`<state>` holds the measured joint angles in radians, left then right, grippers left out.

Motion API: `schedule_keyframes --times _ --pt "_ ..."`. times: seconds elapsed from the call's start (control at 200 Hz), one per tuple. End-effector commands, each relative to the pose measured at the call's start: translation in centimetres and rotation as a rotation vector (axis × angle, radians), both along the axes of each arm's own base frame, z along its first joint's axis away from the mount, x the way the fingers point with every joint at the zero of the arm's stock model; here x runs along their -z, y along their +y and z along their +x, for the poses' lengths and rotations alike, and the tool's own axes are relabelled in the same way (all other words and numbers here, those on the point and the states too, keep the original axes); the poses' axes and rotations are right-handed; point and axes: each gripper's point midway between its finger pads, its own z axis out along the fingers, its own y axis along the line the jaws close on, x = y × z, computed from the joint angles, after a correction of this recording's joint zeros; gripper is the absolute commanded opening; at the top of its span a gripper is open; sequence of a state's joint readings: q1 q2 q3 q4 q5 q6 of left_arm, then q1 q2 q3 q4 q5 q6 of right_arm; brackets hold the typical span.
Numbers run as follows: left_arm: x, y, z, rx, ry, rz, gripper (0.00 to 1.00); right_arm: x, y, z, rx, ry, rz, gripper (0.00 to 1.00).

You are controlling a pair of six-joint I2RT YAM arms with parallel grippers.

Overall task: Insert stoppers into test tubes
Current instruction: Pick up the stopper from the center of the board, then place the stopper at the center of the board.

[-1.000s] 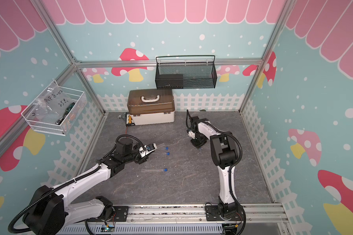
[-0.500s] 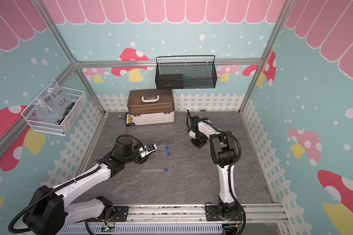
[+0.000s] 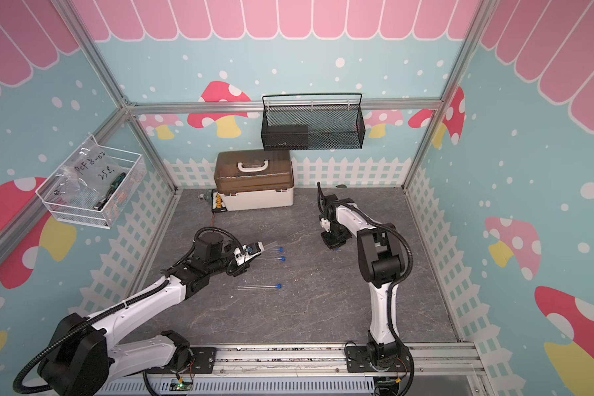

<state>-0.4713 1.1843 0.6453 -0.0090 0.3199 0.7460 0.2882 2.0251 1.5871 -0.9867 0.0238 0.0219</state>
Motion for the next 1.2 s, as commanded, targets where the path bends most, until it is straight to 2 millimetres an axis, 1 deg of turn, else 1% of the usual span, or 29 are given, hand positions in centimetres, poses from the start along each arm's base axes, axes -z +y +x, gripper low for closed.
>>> schedule_keyframes --times 0.0,0.085,0.185,0.27,0.395,0.445,0.53,0.585,0.72,0.84,0.891,0.981,1.061,1.196 --pt "-0.6 0.6 0.2 -0.016 -0.045 0.000 0.00 -4.6 1.3 -1.6 0.060 -0.085 0.067 0.08" --pt "-0.9 0.7 0.3 -0.028 -0.066 -0.004 0.00 -6.1 2.0 -3.1 0.090 -0.113 0.100 0.08" --pt "-1.1 0.9 0.4 -0.039 -0.079 -0.004 0.00 -7.1 2.9 -4.8 0.119 -0.136 0.114 0.08" --pt "-1.1 0.9 0.5 -0.043 -0.084 -0.004 0.00 -7.2 4.3 -6.3 0.140 -0.131 0.145 0.08" --pt "-1.3 1.0 0.5 -0.047 -0.096 -0.004 0.00 -7.1 6.1 -7.6 0.202 -0.146 0.175 0.08" --pt "-1.4 1.0 0.5 -0.048 -0.102 -0.008 0.00 -6.9 6.6 -7.8 0.243 -0.155 0.194 0.07" --pt "-1.5 1.1 0.6 -0.051 -0.109 -0.009 0.00 -6.2 6.7 -7.8 0.371 -0.178 0.218 0.06" --pt "-1.5 1.1 0.6 -0.052 -0.111 -0.008 0.00 -5.5 6.7 -7.8 0.468 -0.181 0.248 0.04" --pt "-1.7 1.2 0.5 -0.054 -0.122 -0.012 0.00 -3.6 7.3 -7.8 0.676 -0.154 0.323 0.04" --pt "-1.8 1.2 0.6 -0.055 -0.127 -0.013 0.00 -3.3 7.6 -7.0 0.819 -0.174 0.368 0.04" --pt "-1.7 1.2 0.6 -0.055 -0.126 -0.010 0.00 -3.0 7.5 -6.8 0.864 -0.177 0.365 0.03" --pt "-1.7 1.2 0.6 -0.054 -0.128 -0.006 0.00 -2.2 7.2 -6.8 0.950 -0.172 0.342 0.04" --pt "-1.7 1.2 0.6 -0.053 -0.130 -0.004 0.00 -1.6 6.5 -7.0 1.005 -0.171 0.291 0.03" --pt "-1.7 1.2 0.6 -0.050 -0.131 -0.004 0.00 -1.2 5.5 -7.3 1.063 -0.178 0.207 0.03"
